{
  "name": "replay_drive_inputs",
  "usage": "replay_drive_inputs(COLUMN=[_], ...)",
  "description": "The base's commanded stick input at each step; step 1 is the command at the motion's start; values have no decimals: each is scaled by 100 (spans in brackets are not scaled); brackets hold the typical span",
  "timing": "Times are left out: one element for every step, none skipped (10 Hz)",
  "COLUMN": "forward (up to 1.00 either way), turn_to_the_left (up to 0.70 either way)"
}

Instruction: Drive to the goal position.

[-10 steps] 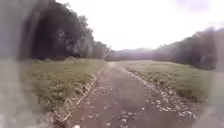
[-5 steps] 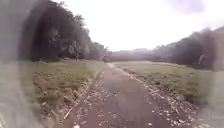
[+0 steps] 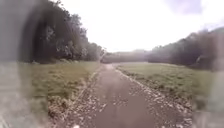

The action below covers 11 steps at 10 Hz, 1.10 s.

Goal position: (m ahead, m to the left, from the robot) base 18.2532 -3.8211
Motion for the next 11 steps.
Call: replay_drive_inputs(forward=[70,70,70,70,70,70,70,70,70,70,70], turn_to_the_left=[-6,-1,-1,0,0,0,0,0,0,0,0])
